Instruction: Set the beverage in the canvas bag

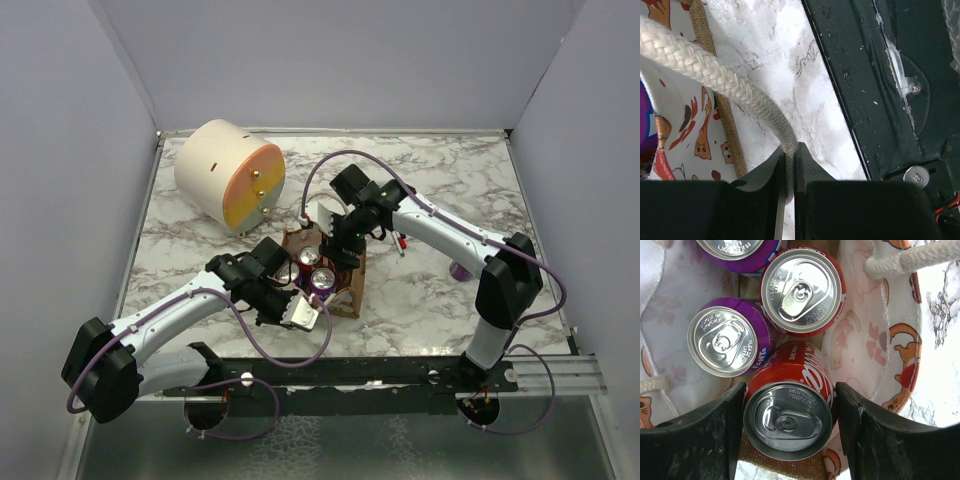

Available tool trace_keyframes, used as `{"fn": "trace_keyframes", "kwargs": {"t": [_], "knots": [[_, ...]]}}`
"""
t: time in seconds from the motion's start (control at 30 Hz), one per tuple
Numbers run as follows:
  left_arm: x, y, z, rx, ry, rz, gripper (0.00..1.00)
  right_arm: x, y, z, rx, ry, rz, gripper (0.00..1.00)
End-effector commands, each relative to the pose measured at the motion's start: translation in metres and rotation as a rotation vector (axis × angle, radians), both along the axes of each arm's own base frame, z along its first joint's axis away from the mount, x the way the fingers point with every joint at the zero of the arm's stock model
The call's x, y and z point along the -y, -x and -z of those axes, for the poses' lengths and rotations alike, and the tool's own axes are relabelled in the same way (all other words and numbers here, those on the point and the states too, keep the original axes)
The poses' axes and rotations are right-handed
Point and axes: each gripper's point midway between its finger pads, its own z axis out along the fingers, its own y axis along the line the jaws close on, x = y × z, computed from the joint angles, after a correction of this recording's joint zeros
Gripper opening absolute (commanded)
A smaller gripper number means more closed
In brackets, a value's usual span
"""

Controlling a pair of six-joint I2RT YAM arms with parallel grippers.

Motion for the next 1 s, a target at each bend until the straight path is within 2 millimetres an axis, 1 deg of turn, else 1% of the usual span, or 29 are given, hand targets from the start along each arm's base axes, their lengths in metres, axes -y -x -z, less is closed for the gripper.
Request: {"fn": "trace_keyframes", "kwargs": {"t": [0.0,0.17,0.33,0.6,0.73,0.97], "knots": [[0.002,0.008,-0.005,-0.018,0.031,0.02,0.03,-0.02,-0.011,-0.014,0.08,-0.068,-0.075,0.14],[0.003,0.006,-0.007,-0.014,0.039,0.017,0.03,-0.019,-0.01,-0.011,0.107,-0.065,-0.148,0.18],[0.003,0.006,-0.007,-0.011,0.04,0.017,0.03,-0.021,-0.003,-0.008,0.087,-0.075,-0.206,0.21],[0.002,0.006,-0.007,-0.006,0.041,0.016,0.03,-0.022,0.002,-0.004,0.051,-0.066,-0.252,0.24],[0.002,0.007,-0.007,-0.008,0.04,0.016,0.03,-0.02,0.001,0.003,0.046,-0.045,-0.259,0.26],[0.002,0.008,-0.007,-0.009,0.042,0.017,0.03,-0.019,0.005,0.014,0.013,-0.036,-0.273,0.31]]}}
